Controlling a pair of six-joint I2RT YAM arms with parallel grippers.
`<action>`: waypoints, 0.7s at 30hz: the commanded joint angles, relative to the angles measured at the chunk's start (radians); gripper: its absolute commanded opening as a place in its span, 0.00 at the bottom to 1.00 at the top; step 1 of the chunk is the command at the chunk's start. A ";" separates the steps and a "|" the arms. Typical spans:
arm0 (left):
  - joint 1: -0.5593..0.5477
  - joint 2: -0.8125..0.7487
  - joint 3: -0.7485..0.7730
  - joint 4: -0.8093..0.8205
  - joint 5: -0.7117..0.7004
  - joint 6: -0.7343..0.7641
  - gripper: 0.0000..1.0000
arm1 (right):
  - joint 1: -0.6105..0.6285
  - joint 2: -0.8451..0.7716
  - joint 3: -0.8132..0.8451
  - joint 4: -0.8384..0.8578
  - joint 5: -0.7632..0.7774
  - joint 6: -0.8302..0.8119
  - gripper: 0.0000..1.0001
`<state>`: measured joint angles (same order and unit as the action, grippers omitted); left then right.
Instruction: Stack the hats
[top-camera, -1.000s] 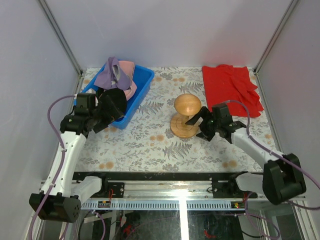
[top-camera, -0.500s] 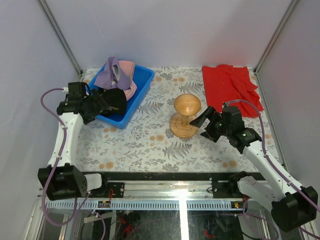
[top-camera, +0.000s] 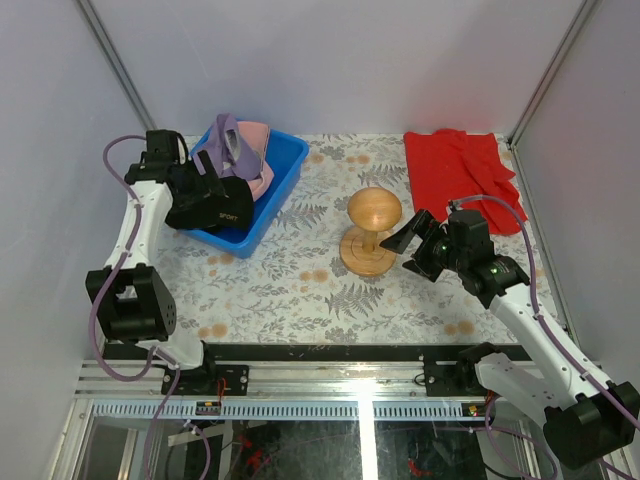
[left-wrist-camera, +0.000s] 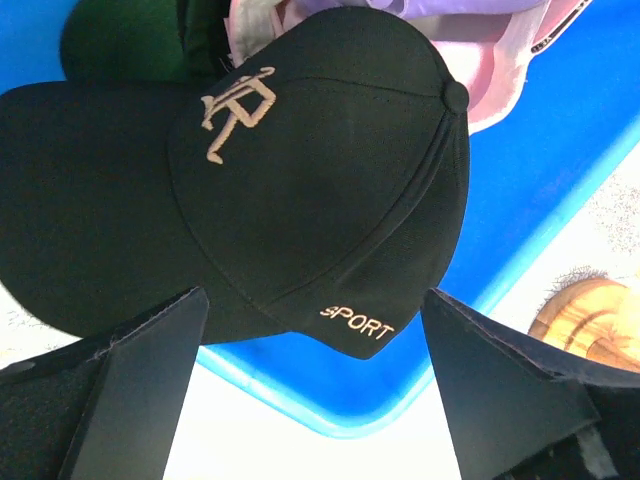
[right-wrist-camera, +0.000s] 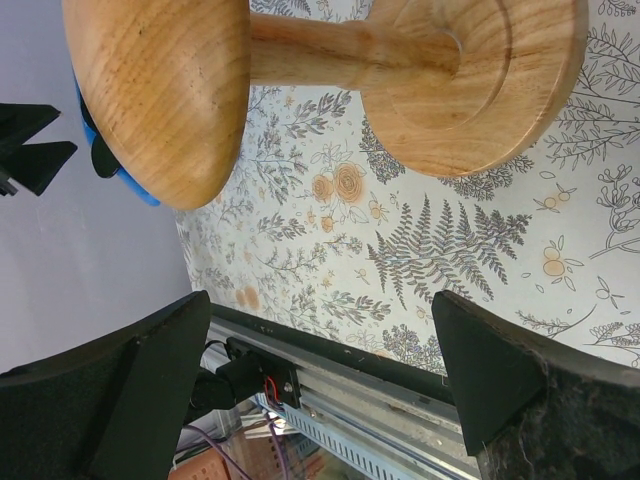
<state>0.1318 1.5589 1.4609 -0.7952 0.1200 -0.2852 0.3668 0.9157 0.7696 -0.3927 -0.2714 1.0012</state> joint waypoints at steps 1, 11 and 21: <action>0.001 0.028 -0.004 0.061 0.063 0.045 0.88 | 0.009 -0.004 0.037 0.008 0.000 -0.022 0.99; -0.056 0.158 0.040 0.141 -0.068 0.108 0.89 | 0.008 0.000 0.030 0.032 -0.006 -0.026 0.98; -0.177 0.306 0.119 0.160 -0.301 0.109 0.83 | 0.009 0.014 0.035 0.028 0.005 -0.028 0.98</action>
<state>-0.0345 1.8225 1.5482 -0.6956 -0.0574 -0.1833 0.3668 0.9283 0.7696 -0.3908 -0.2714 0.9936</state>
